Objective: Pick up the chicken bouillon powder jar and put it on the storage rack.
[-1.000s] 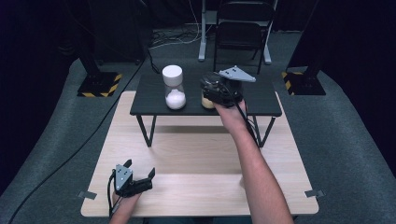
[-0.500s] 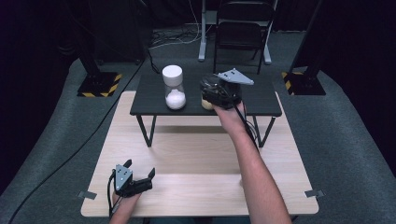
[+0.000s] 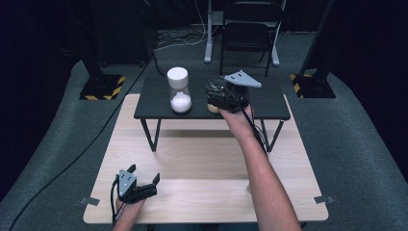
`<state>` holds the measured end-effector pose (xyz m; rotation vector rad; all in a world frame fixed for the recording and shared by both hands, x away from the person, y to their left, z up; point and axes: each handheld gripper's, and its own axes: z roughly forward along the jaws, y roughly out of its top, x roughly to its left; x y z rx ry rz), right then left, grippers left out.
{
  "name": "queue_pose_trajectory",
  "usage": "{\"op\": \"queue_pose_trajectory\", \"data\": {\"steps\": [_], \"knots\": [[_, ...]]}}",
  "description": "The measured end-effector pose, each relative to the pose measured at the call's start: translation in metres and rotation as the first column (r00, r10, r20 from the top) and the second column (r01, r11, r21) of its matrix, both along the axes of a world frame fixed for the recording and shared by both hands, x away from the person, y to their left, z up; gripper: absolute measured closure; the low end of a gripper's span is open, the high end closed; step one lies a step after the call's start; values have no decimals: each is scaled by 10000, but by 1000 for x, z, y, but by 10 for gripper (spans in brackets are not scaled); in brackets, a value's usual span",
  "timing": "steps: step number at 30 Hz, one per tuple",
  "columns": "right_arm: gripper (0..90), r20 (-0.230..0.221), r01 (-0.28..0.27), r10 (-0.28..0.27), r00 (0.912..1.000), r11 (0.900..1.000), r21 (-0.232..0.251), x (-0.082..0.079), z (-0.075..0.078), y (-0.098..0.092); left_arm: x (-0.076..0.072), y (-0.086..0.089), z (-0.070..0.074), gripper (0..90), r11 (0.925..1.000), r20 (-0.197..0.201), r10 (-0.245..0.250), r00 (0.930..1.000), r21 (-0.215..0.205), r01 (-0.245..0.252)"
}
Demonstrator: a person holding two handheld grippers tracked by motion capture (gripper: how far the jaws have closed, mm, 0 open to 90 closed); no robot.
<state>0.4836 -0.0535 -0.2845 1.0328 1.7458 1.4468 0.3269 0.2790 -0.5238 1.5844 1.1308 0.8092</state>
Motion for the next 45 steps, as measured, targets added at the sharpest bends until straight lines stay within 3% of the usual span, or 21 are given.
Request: {"op": "queue_pose_trajectory", "data": {"steps": [2,4,29,45], "knots": [[40,-83,-127,129,9999,9996,247,0,1,-2,0,0,0,2,10000,-8,-2,10000,-6,2],[4,-221,-114,122,9997,9992,378,1,2,-4,0,0,0,2,10000,-16,-26,10000,-16,26],[0,-217,-149,156,9996,9993,338,-21,2,-14,0,0,0,2,10000,-53,-54,10000,-44,53],[1,-40,-5,7,10000,9991,415,-43,2,-35,0,0,0,2,10000,-34,-63,10000,17,63]]}}
